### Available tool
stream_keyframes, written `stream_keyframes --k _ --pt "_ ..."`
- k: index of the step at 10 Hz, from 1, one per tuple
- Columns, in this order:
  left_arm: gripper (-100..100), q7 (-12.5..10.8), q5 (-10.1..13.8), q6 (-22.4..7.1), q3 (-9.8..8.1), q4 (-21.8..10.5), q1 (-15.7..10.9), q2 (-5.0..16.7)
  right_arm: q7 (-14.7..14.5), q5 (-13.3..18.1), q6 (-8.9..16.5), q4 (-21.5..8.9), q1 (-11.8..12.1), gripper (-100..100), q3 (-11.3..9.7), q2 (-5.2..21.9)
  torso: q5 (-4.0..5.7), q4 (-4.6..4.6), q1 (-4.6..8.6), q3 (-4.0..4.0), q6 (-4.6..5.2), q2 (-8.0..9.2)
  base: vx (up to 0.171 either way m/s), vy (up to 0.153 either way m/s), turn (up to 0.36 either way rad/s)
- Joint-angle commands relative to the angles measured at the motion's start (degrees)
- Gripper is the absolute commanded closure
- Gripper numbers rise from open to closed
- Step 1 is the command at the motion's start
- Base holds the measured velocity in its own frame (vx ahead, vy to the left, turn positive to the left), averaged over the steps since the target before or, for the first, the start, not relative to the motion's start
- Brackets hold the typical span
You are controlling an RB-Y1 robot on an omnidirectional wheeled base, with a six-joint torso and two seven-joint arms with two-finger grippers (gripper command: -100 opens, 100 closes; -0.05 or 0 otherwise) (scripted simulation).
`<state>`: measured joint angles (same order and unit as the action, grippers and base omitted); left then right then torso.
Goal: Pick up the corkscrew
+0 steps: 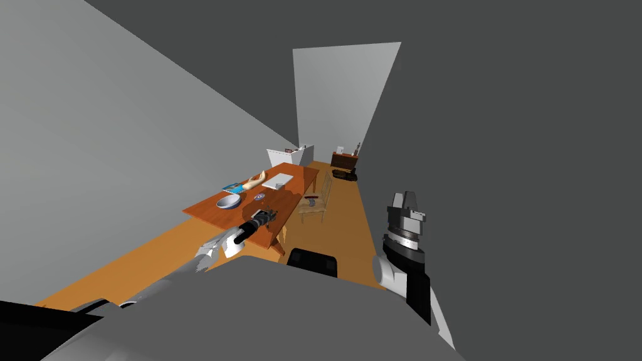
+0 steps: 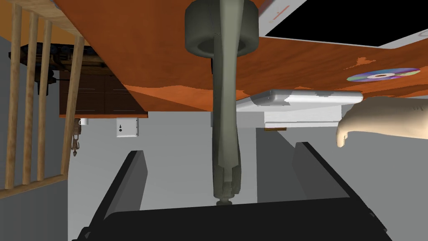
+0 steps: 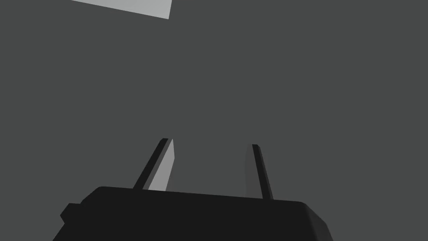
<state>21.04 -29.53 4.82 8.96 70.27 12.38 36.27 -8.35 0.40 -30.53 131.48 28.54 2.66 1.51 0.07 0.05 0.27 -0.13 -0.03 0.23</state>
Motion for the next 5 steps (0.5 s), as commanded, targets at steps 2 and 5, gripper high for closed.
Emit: stream_keyframes --k 2,5 --pt "-100 1.16 1.50 1.76 1.04 -4.05 -3.37 -0.15 0.00 0.00 0.00 0.00 0.00 0 0.00 0.00 0.00 -0.01 -0.02 0.02 -0.01 -0.03 -0.025 -0.010 0.016" --pt "-100 2.19 2.77 3.19 1.98 -7.97 -6.54 -0.38 0.00 0.00 0.00 0.00 0.00 0 0.00 0.00 0.00 -0.01 -0.02 0.02 -0.02 -0.03 -0.027 -0.010 0.016"
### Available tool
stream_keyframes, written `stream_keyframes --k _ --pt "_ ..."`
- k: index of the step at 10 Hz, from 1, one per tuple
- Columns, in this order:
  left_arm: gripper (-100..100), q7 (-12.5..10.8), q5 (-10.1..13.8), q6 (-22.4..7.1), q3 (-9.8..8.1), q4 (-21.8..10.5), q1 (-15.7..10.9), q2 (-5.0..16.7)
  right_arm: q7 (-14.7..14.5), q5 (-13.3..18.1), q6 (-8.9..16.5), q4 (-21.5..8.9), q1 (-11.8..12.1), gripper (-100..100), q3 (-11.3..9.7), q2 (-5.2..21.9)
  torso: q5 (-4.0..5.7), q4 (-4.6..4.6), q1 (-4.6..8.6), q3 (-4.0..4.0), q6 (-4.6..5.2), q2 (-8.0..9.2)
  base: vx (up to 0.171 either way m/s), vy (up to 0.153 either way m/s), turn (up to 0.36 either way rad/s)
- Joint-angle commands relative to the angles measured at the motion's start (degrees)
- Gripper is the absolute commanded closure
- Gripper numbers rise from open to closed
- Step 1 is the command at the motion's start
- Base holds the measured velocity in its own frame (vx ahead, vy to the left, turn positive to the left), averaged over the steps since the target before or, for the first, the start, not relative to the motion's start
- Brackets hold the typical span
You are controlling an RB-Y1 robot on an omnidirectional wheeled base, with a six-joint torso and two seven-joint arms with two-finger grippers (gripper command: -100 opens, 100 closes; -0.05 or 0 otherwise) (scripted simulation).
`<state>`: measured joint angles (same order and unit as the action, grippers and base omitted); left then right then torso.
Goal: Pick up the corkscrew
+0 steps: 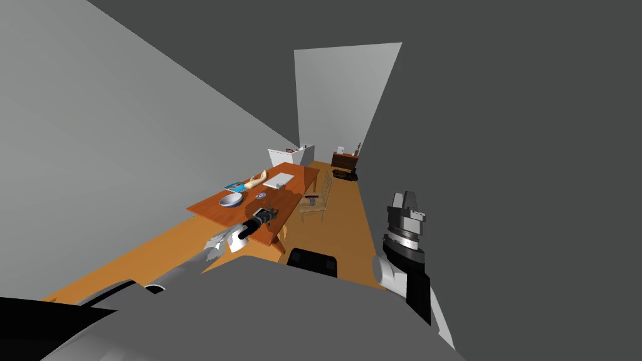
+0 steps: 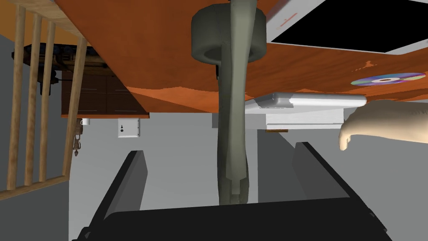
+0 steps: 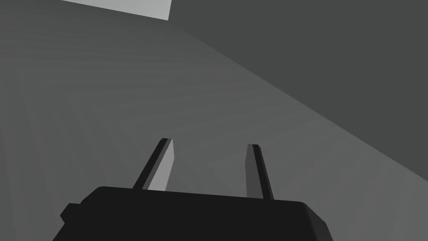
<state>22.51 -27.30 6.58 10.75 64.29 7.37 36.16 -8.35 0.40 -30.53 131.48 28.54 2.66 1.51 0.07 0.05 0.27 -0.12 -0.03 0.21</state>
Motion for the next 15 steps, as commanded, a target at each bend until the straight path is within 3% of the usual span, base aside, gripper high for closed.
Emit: stream_keyframes --k 1,3,4,5,8,9,10,11,12,13,15 --pt "-100 0.71 0.55 1.43 0.19 -2.86 -2.86 -0.27 0.00 0.00 0.00 0.00 0.00 0 0.00 0.00 0.00 0.00 0.00 0.00 0.00 0.00 -0.031 -0.013 0.015" --pt "-100 0.71 0.55 1.43 0.19 -5.20 -2.86 -0.27 0.00 0.00 0.00 0.00 0.00 0 0.00 0.00 0.00 -0.01 -0.03 0.02 -0.01 -0.03 -0.010 0.000 -0.005" --pt "-100 1.74 1.82 2.86 1.13 -7.50 -5.81 -0.51 0.00 0.00 0.00 0.00 0.00 0 0.00 0.00 -0.01 -0.02 -0.06 0.03 -0.02 -0.06 -0.027 -0.002 0.038" --pt "-100 1.74 1.82 2.86 1.13 -8.99 -6.38 -0.51 0.00 0.00 0.00 0.00 0.00 0 0.00 0.00 -0.01 -0.01 -0.04 0.02 0.00 -0.03 -0.035 -0.009 0.010" --pt "-100 3.80 4.37 5.71 3.01 -15.78 -12.20 -0.97 0.00 0.00 0.00 0.00 0.00 0 0.00 0.00 0.01 0.01 0.01 -0.04 -0.01 0.06 -0.050 -0.016 0.024" --pt "-100 3.80 4.37 5.71 3.01 -18.40 -13.43 -0.97 0.00 0.00 0.00 0.00 0.00 0 0.00 0.00 0.01 0.01 0.04 -0.04 0.00 0.07 -0.039 -0.018 0.012" --pt "-100 3.80 4.37 5.71 3.01 -18.89 -13.43 -0.97 0.00 0.00 0.00 0.00 0.00 0 0.00 0.00 0.02 0.01 0.03 -0.03 -0.01 0.04 -0.013 -0.005 -0.002" --pt "-100 4.83 5.65 7.14 3.95 -21.01 -16.00 -1.20 0.00 0.00 0.00 0.00 0.00 0 0.00 0.00 0.00 0.00 -0.01 0.01 -0.02 -0.02 -0.028 -0.002 0.032" --pt "-100 4.83 5.65 7.14 3.95 -22.84 -16.96 -1.20 0.00 0.00 0.00 0.00 0.00 0 0.00 0.00 0.00 0.00 -0.02 0.01 0.00 -0.01 -0.033 -0.009 0.012" --pt "-100 4.83 5.65 7.14 3.95 -23.45 -16.96 -1.20 0.00 0.00 0.00 0.00 0.00 0 0.00 0.00 0.00 0.00 -0.01 -0.01 -0.02 0.01 -0.016 -0.007 -0.001" --pt "-100 5.86 6.93 8.57 4.89 -27.37 -20.48 -1.43 0.00 0.00 0.00 0.00 0.00 0 0.00 0.00 0.00 0.00 -0.01 -0.01 -0.01 0.01 -0.038 -0.008 0.022"
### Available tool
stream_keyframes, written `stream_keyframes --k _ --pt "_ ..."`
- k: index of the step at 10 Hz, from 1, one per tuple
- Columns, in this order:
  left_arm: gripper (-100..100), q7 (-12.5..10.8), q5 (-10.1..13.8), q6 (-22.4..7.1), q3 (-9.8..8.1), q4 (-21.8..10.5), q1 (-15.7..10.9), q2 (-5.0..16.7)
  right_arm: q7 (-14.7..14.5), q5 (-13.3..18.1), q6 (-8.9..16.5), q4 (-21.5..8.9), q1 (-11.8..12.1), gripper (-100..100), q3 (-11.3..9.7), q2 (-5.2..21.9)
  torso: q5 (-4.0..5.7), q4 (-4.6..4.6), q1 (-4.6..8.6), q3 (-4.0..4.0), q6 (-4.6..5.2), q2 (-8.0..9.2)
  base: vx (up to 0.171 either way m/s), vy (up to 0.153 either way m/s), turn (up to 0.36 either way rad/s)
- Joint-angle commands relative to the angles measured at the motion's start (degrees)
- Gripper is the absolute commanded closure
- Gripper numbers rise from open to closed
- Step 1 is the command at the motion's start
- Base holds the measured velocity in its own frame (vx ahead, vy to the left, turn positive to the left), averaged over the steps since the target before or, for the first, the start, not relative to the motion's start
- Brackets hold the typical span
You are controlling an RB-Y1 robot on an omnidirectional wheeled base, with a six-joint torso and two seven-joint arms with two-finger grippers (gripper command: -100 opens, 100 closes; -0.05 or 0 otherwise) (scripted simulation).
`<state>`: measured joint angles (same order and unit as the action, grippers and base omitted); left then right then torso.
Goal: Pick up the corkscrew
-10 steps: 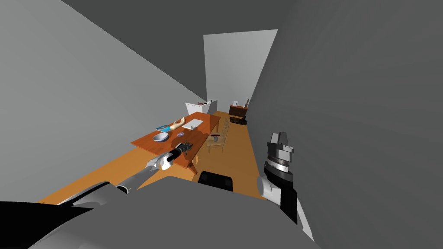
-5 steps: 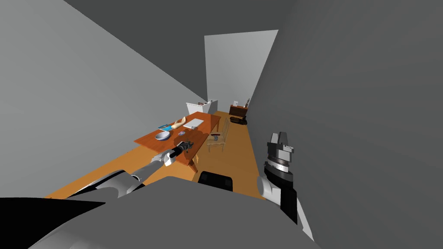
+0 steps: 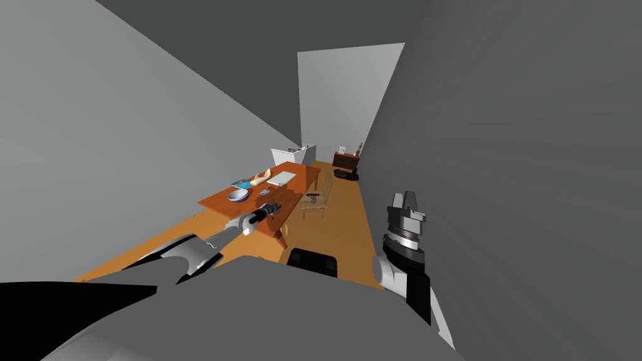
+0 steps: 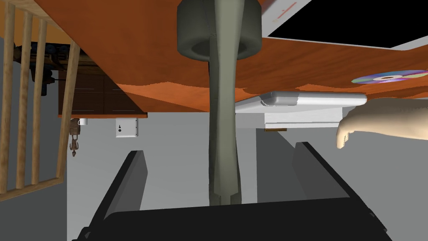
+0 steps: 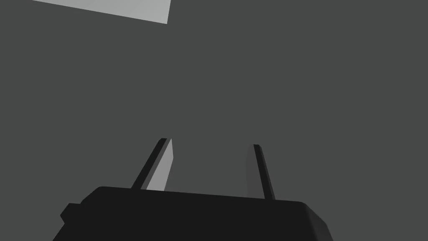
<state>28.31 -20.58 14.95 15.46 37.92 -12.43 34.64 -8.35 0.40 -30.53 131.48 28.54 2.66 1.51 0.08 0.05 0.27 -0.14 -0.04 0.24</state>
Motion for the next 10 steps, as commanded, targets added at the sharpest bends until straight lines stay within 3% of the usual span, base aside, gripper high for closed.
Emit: stream_keyframes --k 1,2,4,5,6,10 --pt "-100 0.07 0.20 0.20 0.18 -1.64 -0.68 0.09 0.00 0.00 0.00 0.00 0.00 0 0.00 0.00 0.00 0.00 0.00 0.00 0.00 0.00 -0.015 -0.007 -0.001" --pt "-100 1.10 1.48 1.62 1.12 -4.15 -3.48 -0.15 0.00 0.00 0.00 0.00 0.00 0 0.00 0.00 0.00 -0.01 -0.01 0.03 0.00 -0.05 -0.030 -0.010 0.032" --pt "-100 1.10 1.48 1.62 1.12 -6.20 -4.20 -0.15 0.00 0.00 0.00 0.00 0.00 0 0.00 0.00 0.00 0.00 0.01 0.01 0.01 -0.01 -0.026 -0.009 0.004" --pt "-100 1.34 1.42 1.70 0.86 -5.64 -3.98 -0.34 0.00 0.00 0.00 0.00 0.00 0 0.00 0.00 0.00 -0.01 -0.01 0.03 -0.01 -0.05 0.000 0.000 0.000" --pt "100 1.39 1.43 1.72 0.85 -5.76 -4.01 -0.35 0.00 0.00 0.00 0.00 0.00 0 0.00 0.00 -0.01 -0.02 -0.02 0.05 0.00 -0.08 0.000 0.000 0.000" --pt "100 1.40 1.43 1.66 0.83 -5.76 -4.01 -0.32 0.00 0.00 0.00 0.00 0.00 0 0.00 0.00 -0.06 -0.05 -0.12 0.10 0.03 -0.15 0.000 0.000 0.000"
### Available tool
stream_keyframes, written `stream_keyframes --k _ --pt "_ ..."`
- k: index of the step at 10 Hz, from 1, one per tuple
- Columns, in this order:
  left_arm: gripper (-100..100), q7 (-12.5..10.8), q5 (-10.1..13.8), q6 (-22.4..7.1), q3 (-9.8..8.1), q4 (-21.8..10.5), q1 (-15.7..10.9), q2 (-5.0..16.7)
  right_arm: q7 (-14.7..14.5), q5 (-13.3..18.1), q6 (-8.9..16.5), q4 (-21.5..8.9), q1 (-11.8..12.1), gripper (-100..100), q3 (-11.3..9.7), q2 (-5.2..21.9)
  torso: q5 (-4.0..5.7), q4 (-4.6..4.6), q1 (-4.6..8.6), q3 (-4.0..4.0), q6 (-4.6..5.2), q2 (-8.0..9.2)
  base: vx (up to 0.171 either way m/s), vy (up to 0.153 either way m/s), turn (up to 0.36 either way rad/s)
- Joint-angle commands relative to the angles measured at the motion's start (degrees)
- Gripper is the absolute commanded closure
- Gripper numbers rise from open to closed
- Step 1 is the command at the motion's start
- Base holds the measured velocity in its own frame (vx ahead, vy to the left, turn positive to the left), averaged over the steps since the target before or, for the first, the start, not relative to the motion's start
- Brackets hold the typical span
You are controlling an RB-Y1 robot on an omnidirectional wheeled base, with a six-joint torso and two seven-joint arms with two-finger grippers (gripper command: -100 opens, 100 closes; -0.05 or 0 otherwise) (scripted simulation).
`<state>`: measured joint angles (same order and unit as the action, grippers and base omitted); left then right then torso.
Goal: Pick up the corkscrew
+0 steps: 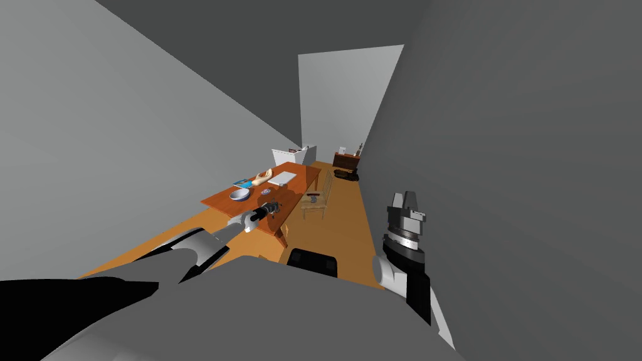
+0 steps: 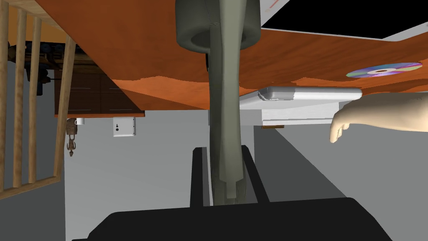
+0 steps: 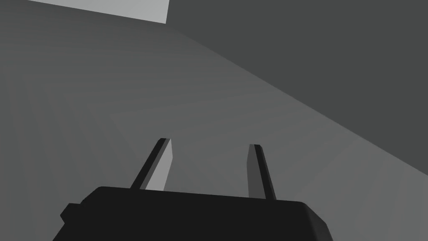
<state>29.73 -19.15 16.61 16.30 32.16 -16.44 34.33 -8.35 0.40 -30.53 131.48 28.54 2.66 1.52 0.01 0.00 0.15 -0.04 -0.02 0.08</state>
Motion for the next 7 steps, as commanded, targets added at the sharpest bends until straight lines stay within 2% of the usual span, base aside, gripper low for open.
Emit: stream_keyframes --k 1,2,5,6,7 --pt "0 0.00 0.00 0.00 0.00 0.00 0.00 0.00 0.00 0.00 0.00 0.00 0.00 0 0.00 0.00 0.00 0.00 0.00 0.00 0.00 0.00 0.000 0.000 0.000" --pt "100 -1.35 -1.22 -1.46 -0.66 2.87 2.86 0.40 0.00 0.00 0.00 0.00 0.00 0 0.00 0.00 0.00 0.00 0.00 0.00 0.00 0.00 0.033 0.009 -0.045" --pt "100 -3.41 -3.77 -4.32 -2.54 10.60 9.00 0.86 0.00 0.00 0.00 0.00 0.01 0 0.00 0.00 -0.10 -0.16 -0.15 0.20 -0.10 -0.24 0.062 0.023 -0.025" --pt "100 -3.41 -3.77 -4.32 -2.54 12.23 10.38 0.86 0.00 0.00 0.00 0.00 0.00 0 0.00 0.00 -0.21 -0.28 -0.20 0.28 -0.10 -0.29 0.042 0.012 -0.026" --pt "100 -3.41 -3.77 -4.32 -2.54 13.25 10.38 0.86 0.00 0.00 0.00 0.00 0.00 0 0.00 0.00 -0.26 -0.38 -0.23 0.34 -0.15 -0.31 0.017 0.001 0.010"
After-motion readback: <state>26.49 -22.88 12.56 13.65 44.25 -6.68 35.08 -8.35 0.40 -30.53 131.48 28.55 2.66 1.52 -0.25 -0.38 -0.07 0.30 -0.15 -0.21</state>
